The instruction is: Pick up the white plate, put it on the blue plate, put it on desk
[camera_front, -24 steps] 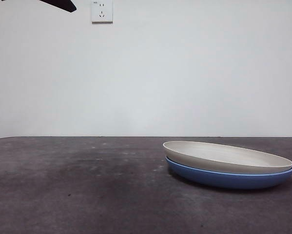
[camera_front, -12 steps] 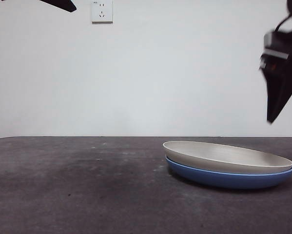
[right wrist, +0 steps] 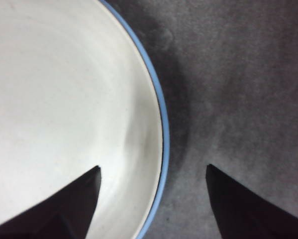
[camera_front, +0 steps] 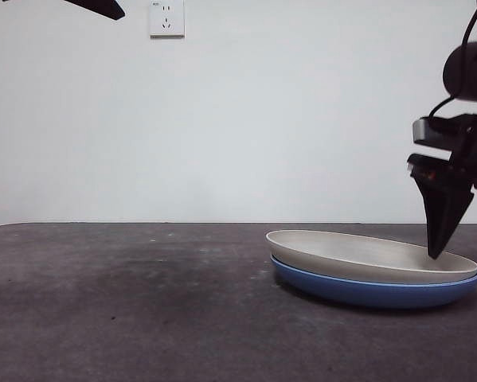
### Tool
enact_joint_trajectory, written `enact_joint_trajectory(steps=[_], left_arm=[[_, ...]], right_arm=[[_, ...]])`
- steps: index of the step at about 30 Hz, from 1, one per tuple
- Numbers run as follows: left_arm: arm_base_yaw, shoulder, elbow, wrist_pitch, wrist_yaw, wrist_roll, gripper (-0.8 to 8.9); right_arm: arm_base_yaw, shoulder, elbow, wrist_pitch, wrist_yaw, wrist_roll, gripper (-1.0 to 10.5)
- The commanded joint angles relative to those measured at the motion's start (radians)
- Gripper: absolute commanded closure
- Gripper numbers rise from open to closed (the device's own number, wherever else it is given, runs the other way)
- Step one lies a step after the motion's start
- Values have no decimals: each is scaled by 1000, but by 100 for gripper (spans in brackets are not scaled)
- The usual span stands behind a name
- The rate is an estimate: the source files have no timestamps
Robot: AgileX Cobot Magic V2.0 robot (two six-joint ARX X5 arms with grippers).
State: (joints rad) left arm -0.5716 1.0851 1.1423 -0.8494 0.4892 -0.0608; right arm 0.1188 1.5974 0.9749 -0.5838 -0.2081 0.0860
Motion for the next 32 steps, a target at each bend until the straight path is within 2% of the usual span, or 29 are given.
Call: enact_joint_trajectory(steps=[1,5,10,13,15,25,32], left_arm=[[-5,4,8,4,5,17,615],[-5,4,8,4,5,17,615],[-5,4,8,4,5,17,615],[-5,4,8,4,5,17,615],[-5,4,8,4,5,17,615],[-5,4,8,4,5,17,615],[-5,4,8,5,5,17,615]], right_arm=[[3,30,5,20,-1,3,651],[3,48,5,34,-1,4,730],[3,63,5,42,0,4,765],[3,63,5,57,0,4,897],[3,63,5,58,0,4,936],[-9,53,5,58,6,24,936],[-14,-63,7,59,-8,35,936]])
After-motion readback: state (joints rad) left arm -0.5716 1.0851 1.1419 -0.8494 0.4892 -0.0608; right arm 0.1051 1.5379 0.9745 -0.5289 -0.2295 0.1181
